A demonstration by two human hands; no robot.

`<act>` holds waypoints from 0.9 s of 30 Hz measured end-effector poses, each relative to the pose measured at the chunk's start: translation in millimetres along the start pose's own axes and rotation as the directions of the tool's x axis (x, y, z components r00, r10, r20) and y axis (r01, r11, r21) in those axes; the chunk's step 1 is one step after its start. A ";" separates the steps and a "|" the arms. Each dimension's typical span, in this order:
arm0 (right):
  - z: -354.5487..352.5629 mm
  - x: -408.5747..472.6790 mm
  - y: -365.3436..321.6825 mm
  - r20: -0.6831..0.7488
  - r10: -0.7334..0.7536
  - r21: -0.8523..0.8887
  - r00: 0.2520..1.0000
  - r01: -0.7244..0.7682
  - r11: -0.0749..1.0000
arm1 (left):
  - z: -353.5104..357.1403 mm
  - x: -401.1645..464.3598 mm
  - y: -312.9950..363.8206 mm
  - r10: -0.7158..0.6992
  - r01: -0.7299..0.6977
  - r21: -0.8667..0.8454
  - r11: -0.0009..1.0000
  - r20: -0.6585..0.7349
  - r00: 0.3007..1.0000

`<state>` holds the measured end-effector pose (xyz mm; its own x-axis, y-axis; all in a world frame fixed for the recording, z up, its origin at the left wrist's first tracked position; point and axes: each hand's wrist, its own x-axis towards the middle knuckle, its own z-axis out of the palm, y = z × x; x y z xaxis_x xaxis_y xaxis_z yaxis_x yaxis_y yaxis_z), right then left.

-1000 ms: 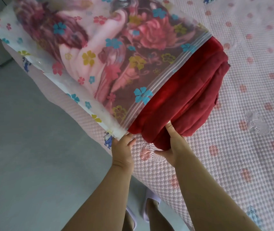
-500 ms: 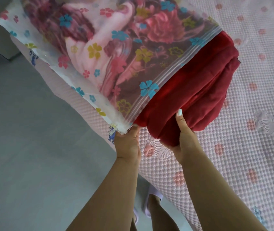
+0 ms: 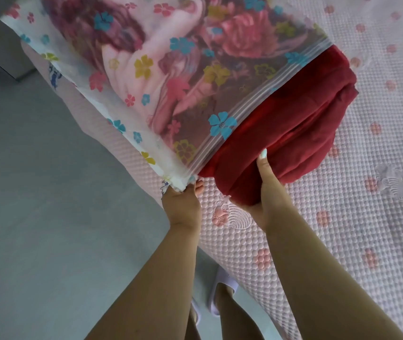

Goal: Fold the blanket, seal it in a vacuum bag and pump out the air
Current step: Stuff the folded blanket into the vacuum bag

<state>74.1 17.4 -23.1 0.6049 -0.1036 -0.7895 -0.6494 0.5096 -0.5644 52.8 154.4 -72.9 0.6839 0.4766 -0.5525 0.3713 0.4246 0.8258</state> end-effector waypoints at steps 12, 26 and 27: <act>102.2 48.5 -26.1 0.206 -0.031 0.027 0.978 0.026 0.999 | 7.9 -3.0 -4.7 0.072 -0.071 0.016 0.997 -0.081 0.994; -35.7 -16.5 -9.9 -0.032 -0.152 -0.411 0.988 0.125 0.903 | -17.0 -41.3 37.0 0.314 -0.238 0.501 0.832 -0.073 0.946; -42.3 -16.9 -14.5 -0.105 -0.226 -0.442 0.968 0.158 0.883 | -10.4 -42.9 48.7 0.387 -0.300 0.509 0.806 -0.071 0.919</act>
<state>53.7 -24.4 -11.8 0.6844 -0.3052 -0.6621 -0.6813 0.0557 -0.7299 34.9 162.7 -10.1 0.7281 0.6568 -0.1963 0.4138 -0.1928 0.8897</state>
